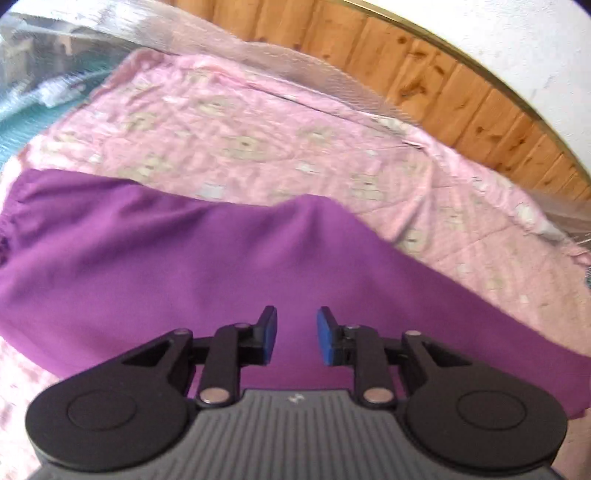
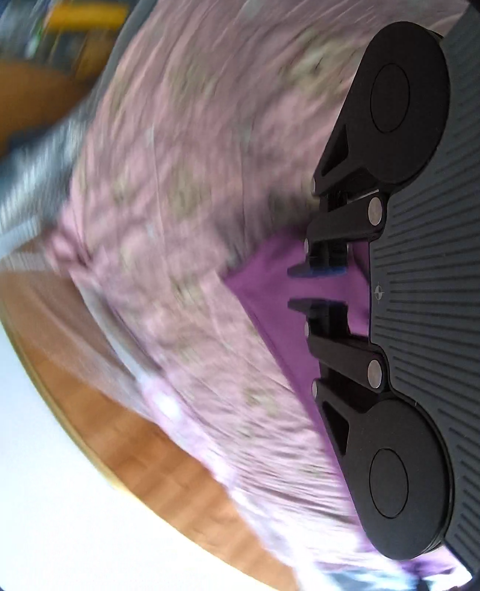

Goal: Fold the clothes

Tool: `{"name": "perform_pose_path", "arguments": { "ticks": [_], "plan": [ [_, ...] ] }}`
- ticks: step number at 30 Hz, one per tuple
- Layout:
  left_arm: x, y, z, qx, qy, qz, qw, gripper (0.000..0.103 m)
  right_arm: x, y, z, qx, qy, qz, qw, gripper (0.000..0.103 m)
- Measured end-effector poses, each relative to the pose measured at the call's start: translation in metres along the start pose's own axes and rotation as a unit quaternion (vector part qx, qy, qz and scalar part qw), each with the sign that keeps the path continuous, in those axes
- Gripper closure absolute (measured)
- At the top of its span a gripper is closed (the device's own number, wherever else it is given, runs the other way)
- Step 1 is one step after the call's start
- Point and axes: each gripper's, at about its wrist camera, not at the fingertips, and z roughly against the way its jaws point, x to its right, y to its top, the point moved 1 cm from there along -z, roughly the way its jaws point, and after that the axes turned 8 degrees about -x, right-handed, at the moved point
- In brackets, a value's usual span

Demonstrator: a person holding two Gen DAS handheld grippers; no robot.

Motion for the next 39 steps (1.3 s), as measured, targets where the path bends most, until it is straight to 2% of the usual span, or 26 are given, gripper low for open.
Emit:
{"name": "perform_pose_path", "arguments": {
  "ticks": [2,4,5,6,7,10,11,12,15,16,18,21,22,24,25,29,34,35,37,38,39],
  "plan": [
    [0.022,-0.003,-0.012,-0.020,-0.010,-0.007,0.9997,0.079,-0.006,0.001,-0.013,-0.029,0.017,0.040,0.999,0.081],
    [0.045,-0.010,-0.026,-0.041,-0.018,-0.024,0.9987,0.079,-0.001,-0.003,-0.030,-0.080,-0.036,0.060,0.994,0.082],
    [0.056,-0.014,-0.032,-0.048,-0.023,-0.031,0.9981,0.079,0.005,-0.005,-0.031,-0.087,-0.048,0.055,0.994,0.103],
    [0.066,-0.018,-0.036,-0.053,-0.027,-0.037,0.9975,0.079,0.012,-0.006,-0.031,-0.093,-0.060,0.050,0.993,0.103],
    [0.075,-0.021,-0.040,-0.058,-0.032,-0.044,0.9968,0.079,0.017,-0.006,-0.027,-0.097,-0.051,0.027,0.994,0.103],
    [0.100,-0.034,-0.048,-0.065,-0.046,-0.055,0.9953,0.076,0.025,-0.009,-0.011,-0.091,-0.023,-0.014,0.996,0.087],
    [0.108,-0.036,-0.052,-0.067,-0.052,-0.058,0.9948,0.075,0.026,-0.012,-0.005,-0.080,-0.015,-0.022,0.996,0.076],
    [0.115,-0.039,-0.053,-0.068,-0.057,-0.058,0.9944,0.071,0.033,-0.015,-0.001,-0.073,-0.001,-0.051,0.996,0.070],
    [0.136,-0.044,-0.057,-0.073,-0.073,-0.063,0.9927,0.067,0.058,-0.024,-0.001,-0.064,0.042,-0.147,0.986,0.069],
    [0.143,-0.044,-0.059,-0.076,-0.078,-0.067,0.9917,0.066,0.062,-0.026,-0.004,-0.062,0.048,-0.162,0.984,0.069],
    [0.155,-0.048,-0.062,-0.085,-0.085,-0.077,0.9898,0.066,0.070,-0.029,-0.009,-0.060,0.060,-0.191,0.978,0.061],
    [0.171,-0.054,-0.064,-0.095,-0.091,-0.090,0.9872,0.066,0.067,-0.021,-0.016,-0.059,0.061,-0.177,0.981,0.057],
    [0.175,-0.056,-0.065,-0.097,-0.094,-0.090,0.9867,0.066,0.067,-0.019,-0.018,-0.058,0.061,-0.172,0.981,0.058],
    [0.185,-0.059,-0.066,-0.102,-0.102,-0.090,0.9855,0.066,0.065,-0.014,-0.022,-0.058,0.061,-0.162,0.983,0.080],
    [0.190,-0.061,-0.067,-0.104,-0.107,-0.089,0.9848,0.066,0.062,-0.013,-0.026,-0.066,0.053,-0.150,0.985,0.095],
    [0.214,-0.065,-0.067,-0.106,-0.125,-0.101,0.9814,0.066,0.064,-0.009,-0.013,-0.055,0.054,-0.134,0.988,0.103],
    [0.247,-0.065,-0.071,-0.104,-0.158,-0.108,0.9759,0.065,0.072,-0.006,-0.002,-0.073,0.012,-0.095,0.993,0.103],
    [0.255,-0.064,-0.073,-0.105,-0.165,-0.110,0.9745,0.064,0.074,-0.005,-0.002,-0.077,0.019,-0.092,0.993,0.100],
    [0.279,-0.064,-0.082,-0.110,-0.179,-0.116,0.9709,0.064,0.082,-0.003,-0.002,-0.073,0.043,-0.124,0.989,0.087],
    [0.292,-0.065,-0.086,-0.113,-0.189,-0.121,0.9680,0.064,0.084,-0.003,-0.004,-0.070,0.051,-0.134,0.987,0.067],
    [0.308,-0.066,-0.090,-0.115,-0.201,-0.129,0.9642,0.064,0.086,-0.003,-0.006,-0.067,0.059,-0.144,0.985,0.054]
  ]
}}
